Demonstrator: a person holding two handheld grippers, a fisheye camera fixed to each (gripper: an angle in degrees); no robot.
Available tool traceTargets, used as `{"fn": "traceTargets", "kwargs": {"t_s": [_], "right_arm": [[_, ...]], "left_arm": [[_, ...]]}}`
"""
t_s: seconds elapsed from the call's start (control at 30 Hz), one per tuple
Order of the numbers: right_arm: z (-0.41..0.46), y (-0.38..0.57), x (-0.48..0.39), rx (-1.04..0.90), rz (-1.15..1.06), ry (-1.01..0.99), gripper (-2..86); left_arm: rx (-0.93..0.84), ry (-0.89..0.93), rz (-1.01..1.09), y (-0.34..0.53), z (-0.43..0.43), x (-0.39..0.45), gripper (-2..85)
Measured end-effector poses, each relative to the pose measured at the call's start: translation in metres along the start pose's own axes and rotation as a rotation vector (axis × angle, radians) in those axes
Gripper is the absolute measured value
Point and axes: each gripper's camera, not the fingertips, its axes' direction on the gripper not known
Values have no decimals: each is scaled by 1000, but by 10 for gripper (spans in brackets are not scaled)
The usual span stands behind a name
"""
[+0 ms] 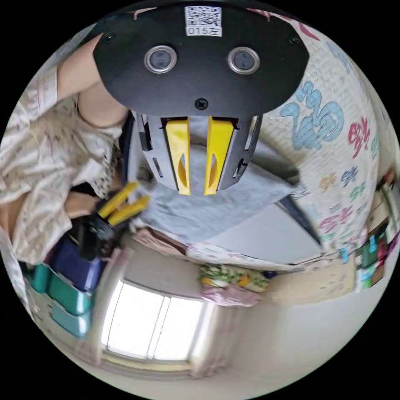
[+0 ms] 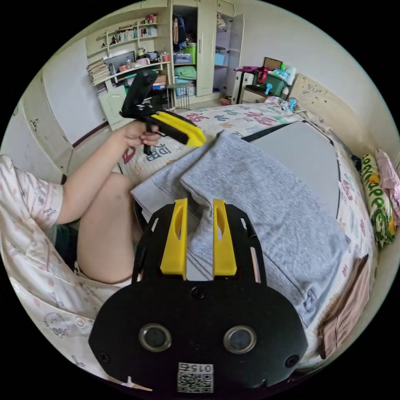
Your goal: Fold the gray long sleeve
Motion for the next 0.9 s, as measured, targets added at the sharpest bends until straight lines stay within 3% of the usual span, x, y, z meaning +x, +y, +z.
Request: {"fn": "traceTargets", "kwargs": {"t_s": [0.2, 0.3, 0.53, 0.73, 0.9], "right_arm": [[30, 11, -17, -11, 3, 75, 104], [49, 11, -19, -48, 47, 116, 84], [21, 1, -33, -82, -26, 171, 53], [-10, -23, -70, -167, -244, 317, 46], [-41, -60, -55, -132, -86, 224, 62]], "left_arm": [[-223, 78, 81, -9, 35, 30, 67], [-335, 17, 75, -16, 57, 34, 68], [-346, -105, 165, -27, 50, 49, 17], [-290, -119, 189, -23, 14, 56, 8], [-402, -118, 153, -16, 23, 51, 14]]}}
